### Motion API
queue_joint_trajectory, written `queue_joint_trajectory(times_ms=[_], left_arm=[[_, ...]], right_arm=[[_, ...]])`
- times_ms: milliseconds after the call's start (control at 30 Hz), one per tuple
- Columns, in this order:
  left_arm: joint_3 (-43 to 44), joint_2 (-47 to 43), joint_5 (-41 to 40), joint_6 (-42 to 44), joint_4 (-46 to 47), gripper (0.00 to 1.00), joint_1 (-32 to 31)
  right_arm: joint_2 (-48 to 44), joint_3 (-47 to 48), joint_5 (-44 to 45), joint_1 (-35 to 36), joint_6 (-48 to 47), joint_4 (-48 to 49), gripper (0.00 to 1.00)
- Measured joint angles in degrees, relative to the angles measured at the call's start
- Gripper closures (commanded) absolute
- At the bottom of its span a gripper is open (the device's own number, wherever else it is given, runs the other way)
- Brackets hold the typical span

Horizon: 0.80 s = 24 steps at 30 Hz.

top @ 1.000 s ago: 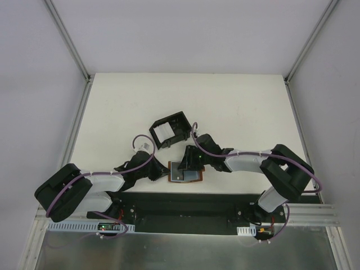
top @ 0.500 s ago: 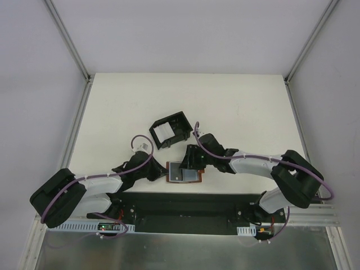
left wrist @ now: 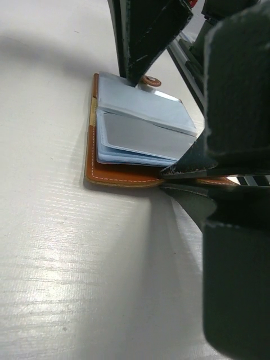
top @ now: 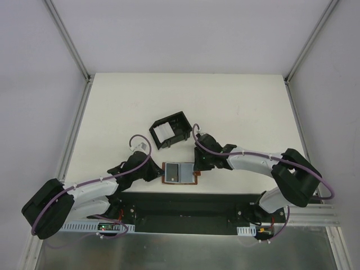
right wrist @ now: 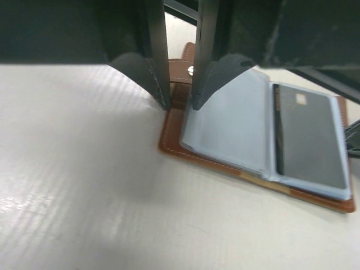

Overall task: Put the credit cards into the card holder
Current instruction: Turn over the card slot in the card holder.

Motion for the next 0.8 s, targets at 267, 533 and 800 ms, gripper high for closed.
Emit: queue_joint_trajectory(times_ms=[267, 533, 800], left_arm=[[1.7, -0.59, 0.0, 2.14, -3.48, 1.0, 0.0], [2.69, -0.87, 0.02, 2.4, -5.11, 1.0, 0.0], [4.44, -1.55, 0.33, 2.84, -5.31, 1.0, 0.0]], right_arm=[[-1.79, 1.2, 4.0, 0.59, -3.02, -5.29, 0.84], [-5.11, 1.95, -2.91, 2.67, -2.64, 1.86, 0.84], [1.09, 2.71, -6.8, 3.89, 0.74, 5.22, 0.84]])
